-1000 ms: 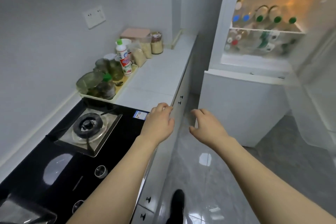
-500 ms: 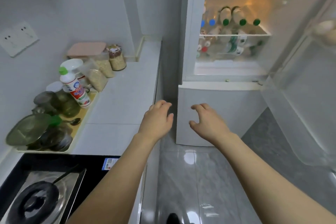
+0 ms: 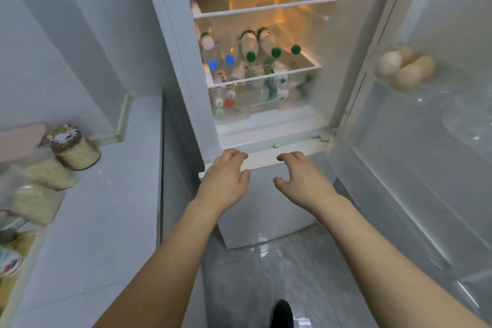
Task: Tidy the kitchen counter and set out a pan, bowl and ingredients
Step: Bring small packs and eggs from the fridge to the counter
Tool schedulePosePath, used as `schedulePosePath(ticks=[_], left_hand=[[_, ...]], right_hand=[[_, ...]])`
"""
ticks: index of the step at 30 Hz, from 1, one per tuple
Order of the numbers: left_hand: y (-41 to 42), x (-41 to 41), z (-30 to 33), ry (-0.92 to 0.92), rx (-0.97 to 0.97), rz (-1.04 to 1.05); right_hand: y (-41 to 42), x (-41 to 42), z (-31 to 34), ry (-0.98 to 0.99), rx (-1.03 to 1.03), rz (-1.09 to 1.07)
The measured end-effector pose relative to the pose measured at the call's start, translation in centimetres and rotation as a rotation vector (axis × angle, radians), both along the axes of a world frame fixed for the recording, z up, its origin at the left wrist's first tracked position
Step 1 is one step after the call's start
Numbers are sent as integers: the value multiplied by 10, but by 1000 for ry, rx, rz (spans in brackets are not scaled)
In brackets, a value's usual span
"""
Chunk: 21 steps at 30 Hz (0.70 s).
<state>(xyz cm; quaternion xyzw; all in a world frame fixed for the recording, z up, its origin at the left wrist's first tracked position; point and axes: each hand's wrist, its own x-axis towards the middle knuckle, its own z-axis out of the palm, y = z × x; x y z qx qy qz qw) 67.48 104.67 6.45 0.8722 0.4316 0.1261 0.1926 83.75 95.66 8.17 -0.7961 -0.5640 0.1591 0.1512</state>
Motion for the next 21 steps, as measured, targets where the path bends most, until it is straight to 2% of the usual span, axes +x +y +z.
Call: schedulePosePath(ticks=[10,21], left_hand=[[78,94,36,-100,10,-90],[106,181,101,-232,-2,-400]], right_hand=[[42,79,27,2,51,-142],[34,112,90,-40,86,-303]])
